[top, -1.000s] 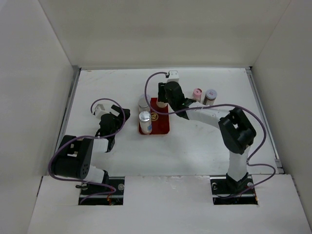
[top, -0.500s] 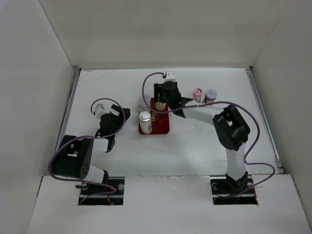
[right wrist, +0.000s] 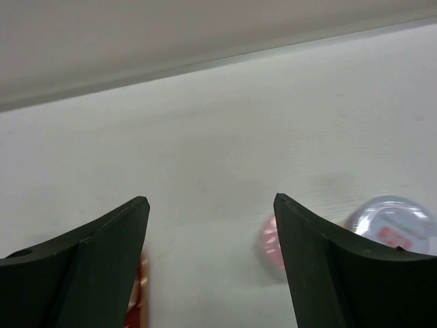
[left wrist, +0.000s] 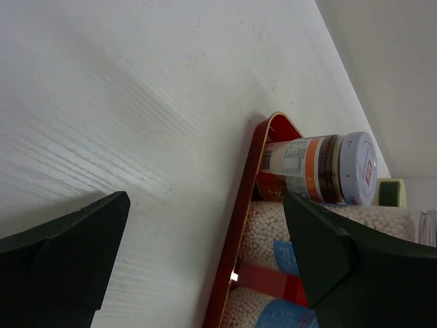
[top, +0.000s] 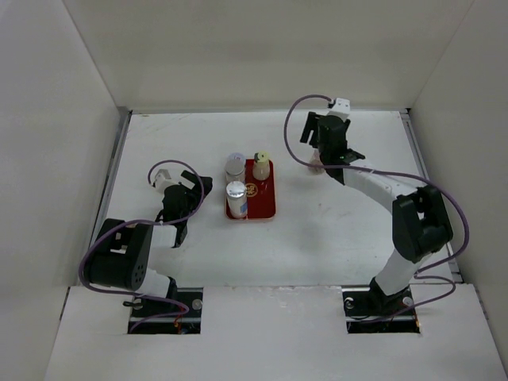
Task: Organize the condiment bottles
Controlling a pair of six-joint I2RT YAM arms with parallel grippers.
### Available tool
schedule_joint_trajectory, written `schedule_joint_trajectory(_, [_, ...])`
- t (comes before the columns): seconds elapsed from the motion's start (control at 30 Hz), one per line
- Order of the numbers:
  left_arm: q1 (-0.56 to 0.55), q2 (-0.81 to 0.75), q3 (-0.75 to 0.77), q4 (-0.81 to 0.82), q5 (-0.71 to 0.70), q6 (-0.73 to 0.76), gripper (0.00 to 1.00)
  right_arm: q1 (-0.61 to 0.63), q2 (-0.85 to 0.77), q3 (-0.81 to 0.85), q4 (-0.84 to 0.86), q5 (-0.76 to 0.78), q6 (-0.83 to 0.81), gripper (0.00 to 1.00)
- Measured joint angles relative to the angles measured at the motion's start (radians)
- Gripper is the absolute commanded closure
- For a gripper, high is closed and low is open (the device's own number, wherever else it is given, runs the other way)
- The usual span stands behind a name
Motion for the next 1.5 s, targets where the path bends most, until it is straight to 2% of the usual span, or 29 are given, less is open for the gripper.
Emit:
schedule_joint_trajectory(0.13, [0.000,0.005,0.000,0.000,0.000,-0.003,0.00,-0.078,0.029,-0.026,-0.002,0.045,-0.023,0.18])
schedule_joint_trajectory(0.33, [0.000,0.018,0.000,0.002,0.005,-0.006,0.00,-0.089,0.105,-0.027,-0.034,0.039,-0.042,0.21])
schedule_joint_trajectory(0.47, [0.000,0.023,0.000,0.003,0.011,-0.007,0.00,-0.089,0.124,-0.026,-0.043,0.029,-0.045,0.28])
schedule_joint_trajectory(0.63, [0.000,0.023,0.000,0.008,0.018,-0.008,0.00,-0.089,0.145,-0.026,-0.054,0.031,-0.041,0.48])
schedule_joint_trajectory(0.8, [0.000,0.024,0.000,0.008,0.021,-0.012,0.00,-0.083,0.138,-0.031,-0.060,0.045,-0.034,0.52])
schedule_joint_trajectory(0.93, [0.000,0.024,0.000,0.008,0.023,-0.014,0.00,-0.027,0.055,-0.078,-0.069,0.054,-0.032,0.52])
schedule_joint_trajectory(1.13, [0.000,0.026,0.000,0.008,0.023,-0.014,0.00,0.150,-0.077,-0.099,-0.037,0.011,-0.006,0.51])
schedule_joint_trajectory(1.3, [0.000,0.026,0.000,0.008,0.023,-0.015,0.00,0.256,-0.050,-0.097,-0.015,-0.047,0.021,0.51])
schedule_joint_trajectory(1.5, [0.002,0.026,0.000,0.008,0.024,-0.016,0.00,0.288,0.035,-0.084,-0.015,-0.091,0.043,0.50])
